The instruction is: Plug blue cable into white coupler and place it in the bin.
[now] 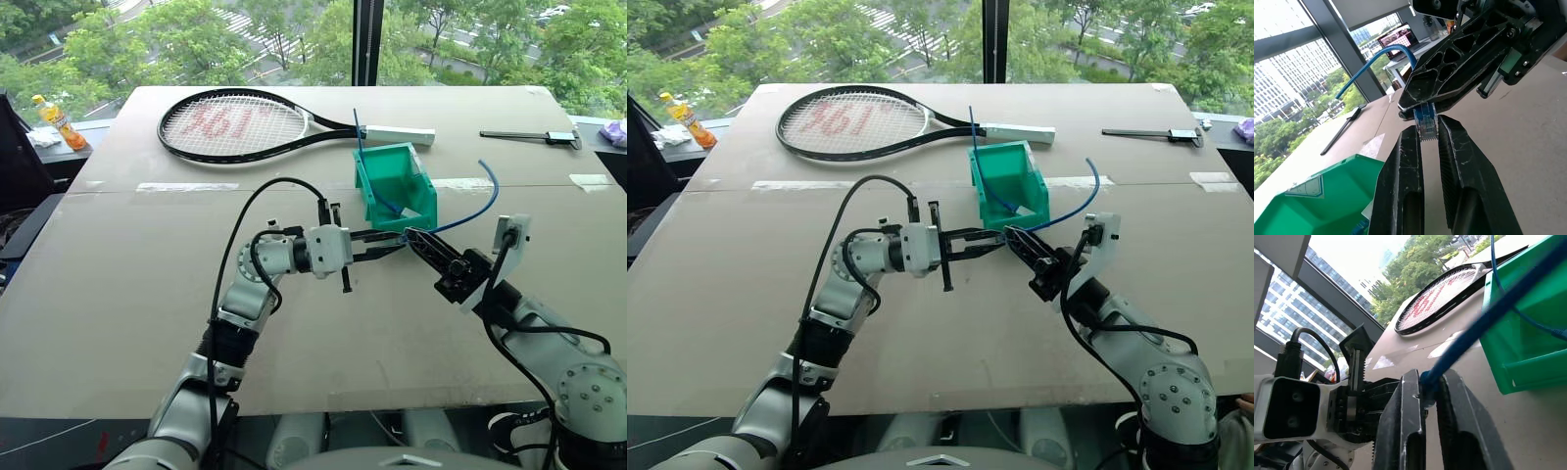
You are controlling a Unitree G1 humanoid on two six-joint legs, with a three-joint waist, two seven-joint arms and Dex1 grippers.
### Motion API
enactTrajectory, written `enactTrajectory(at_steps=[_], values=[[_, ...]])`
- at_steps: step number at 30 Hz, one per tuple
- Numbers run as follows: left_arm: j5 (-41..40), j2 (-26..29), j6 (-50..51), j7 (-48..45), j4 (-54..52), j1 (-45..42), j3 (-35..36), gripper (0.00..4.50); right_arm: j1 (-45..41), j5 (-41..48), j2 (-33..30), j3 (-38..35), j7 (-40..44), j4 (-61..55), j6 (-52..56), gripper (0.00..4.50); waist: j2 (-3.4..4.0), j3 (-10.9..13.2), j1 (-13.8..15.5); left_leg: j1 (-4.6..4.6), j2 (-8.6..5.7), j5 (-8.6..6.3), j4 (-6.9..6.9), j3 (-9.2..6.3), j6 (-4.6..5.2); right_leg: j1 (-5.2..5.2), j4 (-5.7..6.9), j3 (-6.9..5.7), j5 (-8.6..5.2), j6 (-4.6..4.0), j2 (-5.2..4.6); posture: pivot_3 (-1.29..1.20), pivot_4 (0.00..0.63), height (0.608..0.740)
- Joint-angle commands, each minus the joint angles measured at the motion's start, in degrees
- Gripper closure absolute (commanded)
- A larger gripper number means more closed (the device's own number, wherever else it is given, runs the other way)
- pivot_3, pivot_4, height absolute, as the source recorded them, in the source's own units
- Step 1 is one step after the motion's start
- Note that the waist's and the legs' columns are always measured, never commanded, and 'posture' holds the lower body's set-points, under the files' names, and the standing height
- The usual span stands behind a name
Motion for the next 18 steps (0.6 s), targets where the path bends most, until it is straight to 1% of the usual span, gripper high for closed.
enactTrajectory(at_steps=[1, 5, 7, 8, 10, 11, 12, 14, 16, 18], values=[[-0.7, 0.1, -1.3, 0.2, -1.3, 0.0, -0.1, 4.5, -0.3, 0.7, -0.6, 0.4, 0.1, -1.4, -1.4, 4.47, 0.0, 0.0, 0.0, 0.0, 0.0, 0.0, 0.0, 0.0, 0.0, 0.0, 0.0, 0.0, 0.0, 0.0, 0.0, 0.0, 0.15, 0.74], [-3.6, 0.6, 2.1, -0.9, -2.7, 0.9, 0.4, 4.5, -0.5, 0.8, -1.0, 0.9, 0.2, -1.5, -1.9, 4.47, 0.0, 0.0, 0.0, 0.01, 0.01, 0.0, 0.0, 0.0, 0.0, 0.0, 0.0, 0.0, 0.0, 0.0, 0.01, 0.0, 0.15, 0.74], [-5.6, 1.7, 6.6, 0.7, -4.2, 2.1, 2.5, 3.57, -0.8, 1.1, -1.5, 1.2, 0.6, -1.7, -2.0, 4.5, 0.0, 0.0, -0.1, 0.01, 0.01, 0.0, 0.0, 0.0, 0.0, 0.0, 0.0, 0.0, 0.0, 0.0, 0.0, 0.0, 0.15, 0.74], [-6.6, 2.8, 9.3, 2.0, -5.1, 3.3, 4.4, 3.34, -1.1, 1.3, -1.8, 1.4, 0.9, -1.7, -2.0, 4.5, 0.0, 0.0, -0.3, 0.01, 0.02, 0.0, 0.0, 0.01, 0.0, 0.0, 0.0, 0.01, 0.0, 0.0, 0.0, 0.0, 0.15, 0.74], [-8.4, 5.6, 14.0, 3.9, -6.9, 6.2, 7.7, 2.46, -1.5, 1.3, -2.2, 1.6, 1.2, -1.2, -2.1, 4.5, 0.01, 0.0, -1.1, 0.02, 0.05, 0.0, -0.01, 0.01, 0.0, -0.01, 0.0, 0.02, 0.0, 0.0, 0.01, 0.0, 0.15, 0.74], [-9.5, 7.0, 16.3, 5.0, -7.8, 7.8, 9.8, 1.76, -1.6, 1.1, -2.4, 1.8, 1.6, -0.7, -2.1, 4.5, 0.01, 0.0, -1.2, 0.03, 0.09, 0.0, -0.02, 0.01, 0.0, -0.01, 0.0, 0.02, 0.0, 0.0, 0.03, 0.0, 0.15, 0.74], [-10.4, 8.3, 18.3, 6.1, -8.3, 9.2, 11.7, 1.49, -1.7, 0.8, -2.6, 2.1, 2.0, -0.3, -2.0, 4.5, 0.01, 0.0, -1.4, 0.03, 0.1, 0.0, -0.03, -0.01, 0.0, -0.02, 0.01, 0.01, -0.01, 0.0, 0.04, 0.0, 0.15, 0.74], [-12.1, 11.4, 22.3, 8.0, -8.9, 11.6, 16.1, 0.4, -1.9, 0.0, -2.9, 2.8, 2.9, 0.6, -1.8, 4.5, 0.02, 0.0, -1.5, 0.04, 0.14, 0.0, -0.04, -0.01, 0.0, -0.03, 0.01, 0.0, -0.02, 0.03, 0.06, 0.0, 0.15, 0.74], [-13.7, 14.9, 25.9, 8.3, -7.6, 12.5, 20.2, 0.4, -2.5, -0.7, -3.0, 3.7, 3.7, 1.5, -1.6, 4.5, 0.02, 0.0, -1.5, 0.03, 0.14, 0.0, -0.05, -0.02, 0.0, -0.04, 0.01, -0.02, -0.08, 0.11, 0.06, 0.0, 0.15, 0.74], [-14.0, 17.7, 27.4, 7.3, -4.9, 12.1, 22.3, 0.4, -3.1, -1.5, -2.9, 4.6, 4.4, 2.4, -1.6, 4.5, 0.02, 0.0, -1.3, 0.02, 0.13, 0.0, -0.04, -0.02, 0.0, -0.04, 0.01, -0.03, -0.11, 0.16, 0.05, 0.0, 0.15, 0.74]])
